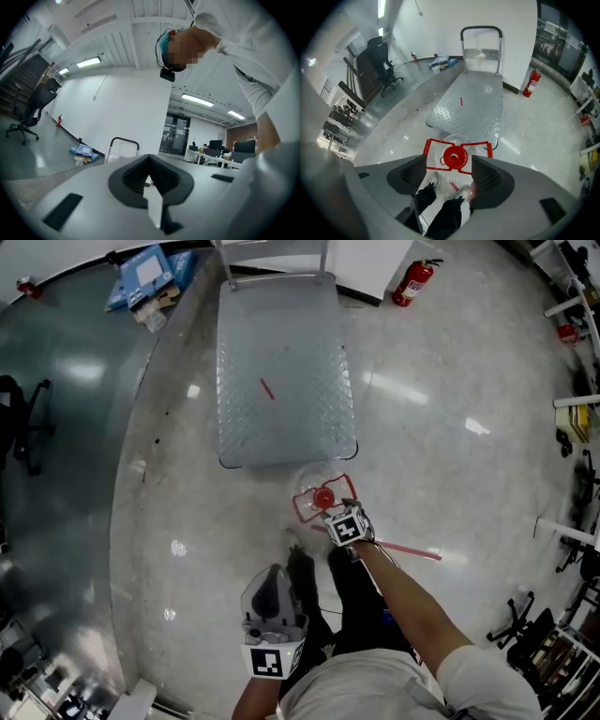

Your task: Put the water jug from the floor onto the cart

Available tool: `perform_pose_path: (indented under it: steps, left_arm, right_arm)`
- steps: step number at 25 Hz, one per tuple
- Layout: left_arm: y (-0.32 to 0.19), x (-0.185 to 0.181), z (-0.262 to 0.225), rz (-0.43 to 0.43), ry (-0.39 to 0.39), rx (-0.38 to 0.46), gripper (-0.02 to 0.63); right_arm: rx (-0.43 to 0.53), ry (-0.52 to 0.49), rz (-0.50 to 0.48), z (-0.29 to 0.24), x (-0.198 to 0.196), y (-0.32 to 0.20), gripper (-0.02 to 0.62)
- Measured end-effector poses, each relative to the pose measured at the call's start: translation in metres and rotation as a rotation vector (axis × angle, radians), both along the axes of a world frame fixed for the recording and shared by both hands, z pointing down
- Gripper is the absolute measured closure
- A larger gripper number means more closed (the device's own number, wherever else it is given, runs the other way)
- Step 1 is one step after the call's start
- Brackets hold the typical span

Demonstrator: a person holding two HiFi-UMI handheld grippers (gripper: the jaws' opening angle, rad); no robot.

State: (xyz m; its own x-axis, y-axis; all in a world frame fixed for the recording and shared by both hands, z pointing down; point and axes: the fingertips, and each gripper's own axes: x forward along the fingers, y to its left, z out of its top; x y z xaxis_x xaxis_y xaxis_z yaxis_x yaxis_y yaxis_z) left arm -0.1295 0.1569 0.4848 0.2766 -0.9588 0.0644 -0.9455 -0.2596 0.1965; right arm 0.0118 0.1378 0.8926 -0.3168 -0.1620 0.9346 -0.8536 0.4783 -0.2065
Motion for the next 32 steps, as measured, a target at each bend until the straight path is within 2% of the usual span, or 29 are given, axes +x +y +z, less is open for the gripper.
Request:
perform_pose_path:
  steps: [3,8,12,25,32]
  left_arm:
    - [0.006,-0.006,0.02,-0.016,0.007,-0.052,0.603]
    - [0.007,-0.015,0.047,-0.036,0.029,-0.085,0.603]
    - [0.008,-0.014,0.059,-0.027,0.064,-0.12,0.603]
    - [0.018,-0.022,0.068,-0.047,0.062,-0.13,0.603]
    - [0.025,-0.022,0.073,-0.055,0.067,-0.139,0.603]
  right_arm:
    - [-0.051,0.042,0.012,0.029,-0.003,0.005,0.302]
    - [-0.092,0.096,0.008,0.077,-0.002,-0.001,0.301]
    - [-0.109,0.113,0.0,0.096,-0.002,0.004,0.301]
    - [-0.061,0.095,-0.046,0.102,-0.016,-0.002,0.301]
    - [-0.069,0.089,-0.059,0.103,-0.016,0.002,0.304]
